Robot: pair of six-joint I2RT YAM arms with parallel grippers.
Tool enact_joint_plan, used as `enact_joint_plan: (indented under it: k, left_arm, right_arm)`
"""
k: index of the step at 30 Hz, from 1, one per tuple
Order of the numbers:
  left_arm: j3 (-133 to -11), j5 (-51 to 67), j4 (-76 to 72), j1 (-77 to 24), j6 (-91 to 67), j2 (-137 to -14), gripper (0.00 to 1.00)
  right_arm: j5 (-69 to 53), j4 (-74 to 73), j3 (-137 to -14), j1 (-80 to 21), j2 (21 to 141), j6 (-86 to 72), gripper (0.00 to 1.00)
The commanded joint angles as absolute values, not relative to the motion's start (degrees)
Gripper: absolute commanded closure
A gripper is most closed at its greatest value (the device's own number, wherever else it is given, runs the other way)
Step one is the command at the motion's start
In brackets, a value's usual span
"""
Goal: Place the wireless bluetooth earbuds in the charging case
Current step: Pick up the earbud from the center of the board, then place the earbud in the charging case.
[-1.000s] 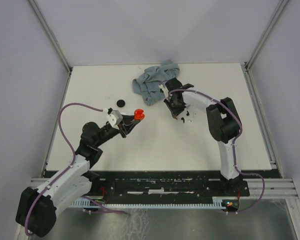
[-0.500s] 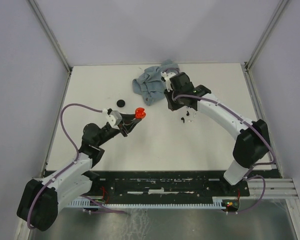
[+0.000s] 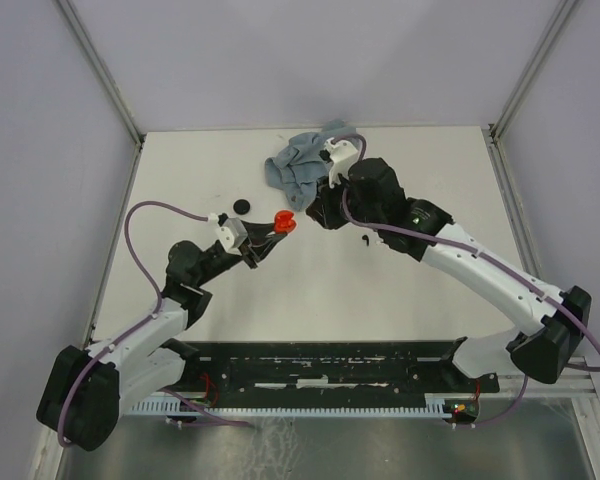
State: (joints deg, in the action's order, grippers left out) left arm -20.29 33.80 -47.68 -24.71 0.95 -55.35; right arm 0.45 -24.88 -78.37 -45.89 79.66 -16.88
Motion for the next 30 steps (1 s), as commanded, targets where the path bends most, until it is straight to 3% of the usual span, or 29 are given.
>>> enact_joint_plan:
  k: [1, 16, 30]
  left_arm:
    - [-22.79, 35.94, -57.19, -24.36, 0.01, -56.52, 0.97]
    - [-25.71, 38.77, -63.12, -24.51, -6.89, -58.53, 0.97]
    - [-25.47, 36.32, -66.88, -24.52, -12.14, -58.35, 0.97]
  right_arm:
    - [-1.78, -17.47, -78.68, -46.64, 76.27, -20.36, 0.77]
    - [-8.38, 3.63, -71.45, -48.85, 72.15, -22.65, 0.78]
    - [-9.11, 11.53, -66.48, -49.81, 72.6, -22.11, 0.79]
